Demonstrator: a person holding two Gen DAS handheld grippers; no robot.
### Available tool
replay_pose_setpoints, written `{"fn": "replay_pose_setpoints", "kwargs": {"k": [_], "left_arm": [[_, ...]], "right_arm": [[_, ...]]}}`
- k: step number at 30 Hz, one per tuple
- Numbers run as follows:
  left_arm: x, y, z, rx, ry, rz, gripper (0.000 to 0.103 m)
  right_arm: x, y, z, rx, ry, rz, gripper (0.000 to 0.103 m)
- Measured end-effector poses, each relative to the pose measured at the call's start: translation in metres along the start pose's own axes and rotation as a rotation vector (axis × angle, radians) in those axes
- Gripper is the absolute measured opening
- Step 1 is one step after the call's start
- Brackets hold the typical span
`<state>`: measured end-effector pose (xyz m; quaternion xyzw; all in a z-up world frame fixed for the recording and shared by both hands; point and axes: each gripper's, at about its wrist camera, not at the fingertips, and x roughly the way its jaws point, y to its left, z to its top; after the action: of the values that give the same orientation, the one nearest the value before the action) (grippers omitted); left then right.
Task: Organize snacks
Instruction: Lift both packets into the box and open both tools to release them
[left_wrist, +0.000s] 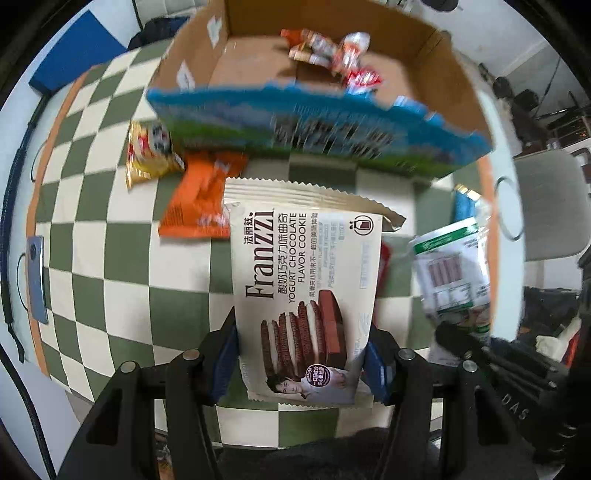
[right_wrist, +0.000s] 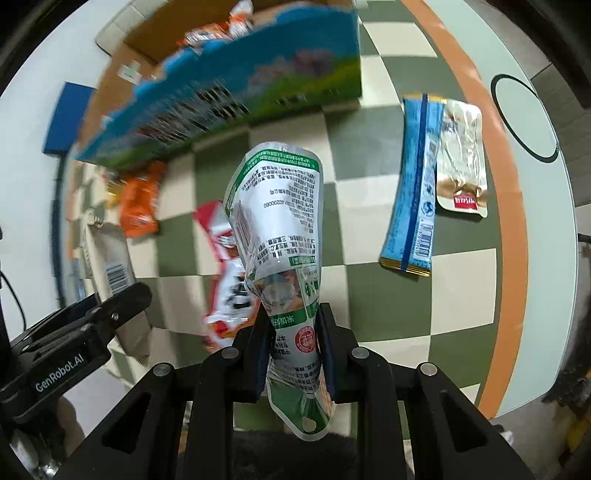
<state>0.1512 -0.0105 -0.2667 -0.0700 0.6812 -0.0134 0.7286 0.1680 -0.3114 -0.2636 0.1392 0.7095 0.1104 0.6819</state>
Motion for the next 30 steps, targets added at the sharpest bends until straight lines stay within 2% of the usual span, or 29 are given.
{"fn": "replay_pose_setpoints", "kwargs": {"k": [5,10,18,23,30], "left_arm": [[-0.033,-0.006,0.022,0.013,-0.058,-0.026,0.056],[-0.052,-0.011,0.060,0.036,-0.105,-0.022,0.056],[-0.064,-0.007,0.129,0.052,-0.146,0.009,0.056],[-0.055,0.003,0.172,0.049,-0.138,0.039,0.056],[-0.023,0.019,0.236,0.031,-0.086,0.086,0.056]], "right_arm": [[-0.044,0.004,0.009,-0.002,-0.052,0.076,0.026],[-0.073,0.018,0.035,-0.024,-0.125,0.103,0.026],[-0.061,0.060,0.101,-0.015,-0.203,0.105,0.026],[-0.061,0.063,0.156,-0.013,-0.249,0.061,0.026],[-0.035,0.056,0.235,0.030,-0.234,0.026,0.026]]}}
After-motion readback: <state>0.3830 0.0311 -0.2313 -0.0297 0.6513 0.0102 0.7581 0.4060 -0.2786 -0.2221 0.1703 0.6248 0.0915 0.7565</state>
